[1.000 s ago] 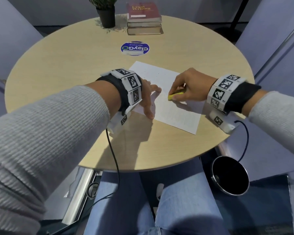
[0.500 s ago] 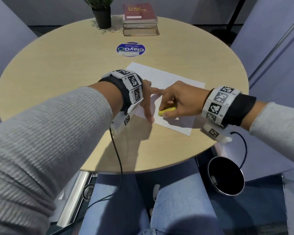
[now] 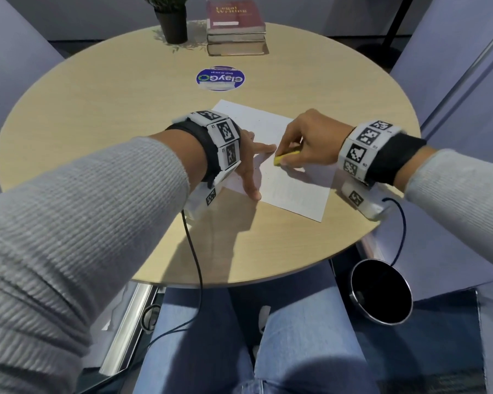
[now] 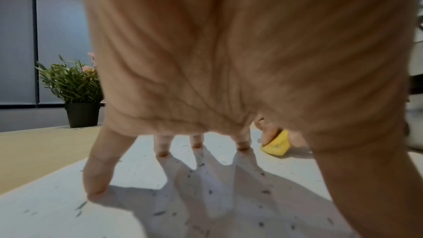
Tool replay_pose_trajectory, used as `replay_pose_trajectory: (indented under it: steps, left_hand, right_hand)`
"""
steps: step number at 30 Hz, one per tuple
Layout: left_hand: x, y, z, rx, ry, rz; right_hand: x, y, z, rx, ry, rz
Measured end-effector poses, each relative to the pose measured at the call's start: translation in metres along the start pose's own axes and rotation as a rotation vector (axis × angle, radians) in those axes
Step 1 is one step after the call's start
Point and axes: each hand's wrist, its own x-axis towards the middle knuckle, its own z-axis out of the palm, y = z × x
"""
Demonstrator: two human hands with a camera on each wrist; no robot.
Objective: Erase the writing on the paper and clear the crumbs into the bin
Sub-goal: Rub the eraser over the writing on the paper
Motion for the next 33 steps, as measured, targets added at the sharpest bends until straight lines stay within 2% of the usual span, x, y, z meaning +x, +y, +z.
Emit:
replay_pose_trajectory:
  steps: [5,9,10,13,14,17,18,22,23,27,31,33]
  left_hand:
    - [0.002,-0.008,0.002,0.023,0.014,0.024]
    - [0.002,-0.005,0.001,0.061,0.022,0.021]
    - [0.002,-0.005,0.001,0.062,0.023,0.019]
    - [0.003,-0.007,0.001,0.055,0.010,0.028]
    - [0.004,-0.008,0.000,0.047,0.004,0.028]
    - [0.005,-0.006,-0.001,0.039,-0.012,0.004]
    - [0.006,-0.005,-0.001,0.033,-0.019,0.001]
    - [0.013,-0.010,0.002,0.032,-0.014,0.002]
    - [0.015,-0.010,0.003,0.035,-0.009,0.003]
    - [0.011,-0.007,0.003,0.031,0.009,0.007]
    - [0.013,-0.008,0.005,0.024,0.015,0.002]
    - [0.016,-0.008,0.006,0.018,0.014,0.000]
  right_hand:
    - [-0.020,-0.031,0.019,-0.012,-0.133,-0.222]
    - [-0.006,-0.010,0.004,-0.019,-0.024,-0.077]
    - [-0.007,-0.010,0.004,-0.034,-0.024,-0.079]
    - [-0.018,-0.029,0.020,-0.044,-0.126,-0.246]
    - [-0.018,-0.029,0.022,-0.018,-0.144,-0.252]
    - [-0.007,-0.012,0.008,0.001,-0.049,-0.086]
    - [-0.006,-0.008,0.006,-0.018,-0.023,-0.072]
    - [-0.021,-0.029,0.018,-0.020,-0.121,-0.252]
    - [-0.022,-0.029,0.018,0.001,-0.137,-0.248]
    - [-0.009,-0.010,0.005,0.005,-0.025,-0.064]
    - [-0.024,-0.032,0.019,-0.029,-0.124,-0.225]
    - [-0.025,-0.029,0.016,0.006,-0.141,-0.206]
